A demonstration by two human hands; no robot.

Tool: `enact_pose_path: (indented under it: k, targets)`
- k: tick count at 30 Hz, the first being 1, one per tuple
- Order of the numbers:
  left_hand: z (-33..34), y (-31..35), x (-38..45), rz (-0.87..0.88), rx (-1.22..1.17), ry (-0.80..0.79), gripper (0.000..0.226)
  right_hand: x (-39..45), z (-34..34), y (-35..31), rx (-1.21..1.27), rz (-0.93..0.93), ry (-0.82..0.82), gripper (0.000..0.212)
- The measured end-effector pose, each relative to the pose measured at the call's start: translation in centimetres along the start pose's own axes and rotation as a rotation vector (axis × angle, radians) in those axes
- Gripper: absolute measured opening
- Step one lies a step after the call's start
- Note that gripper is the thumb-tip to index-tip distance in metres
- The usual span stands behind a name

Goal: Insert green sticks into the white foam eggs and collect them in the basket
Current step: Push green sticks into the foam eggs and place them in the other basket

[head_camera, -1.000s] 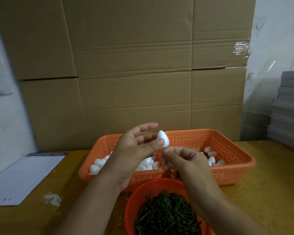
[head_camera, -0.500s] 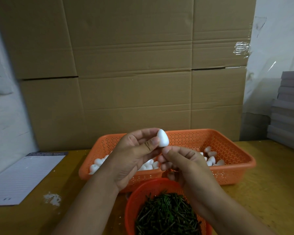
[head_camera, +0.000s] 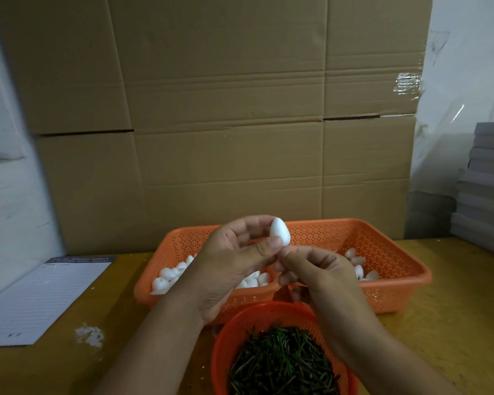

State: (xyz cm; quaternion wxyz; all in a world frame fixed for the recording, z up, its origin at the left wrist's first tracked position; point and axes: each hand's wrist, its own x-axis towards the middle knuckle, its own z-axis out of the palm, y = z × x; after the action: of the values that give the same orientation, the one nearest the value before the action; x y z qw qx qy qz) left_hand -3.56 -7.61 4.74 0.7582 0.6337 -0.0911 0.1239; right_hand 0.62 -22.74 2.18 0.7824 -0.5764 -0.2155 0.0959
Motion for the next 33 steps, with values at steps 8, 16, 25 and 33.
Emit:
enact_pose_path:
  k: [8, 16, 25, 33]
  targets:
    - [0.3, -0.3, 0.1, 0.016, -0.001, 0.027, 0.028, -0.2, 0.2, -0.2, -0.008, -0.067, -0.011, 0.016]
    - [0.0, -0.3, 0.3, 0.021, -0.037, 0.053, 0.03, 0.1, 0.0, 0.2, 0.018, -0.049, -0.036, 0.018]
    - [-1.1, 0.1, 0.4, 0.114, 0.128, 0.09, 0.021, 0.6, -0.6, 0.7, -0.001, 0.008, -0.16, 0.018]
    - [-1.0, 0.1, 0.2, 0.145, 0.24, 0.093, 0.024, 0.7, -0.8, 0.8, -0.006, -0.003, -0.182, 0.018]
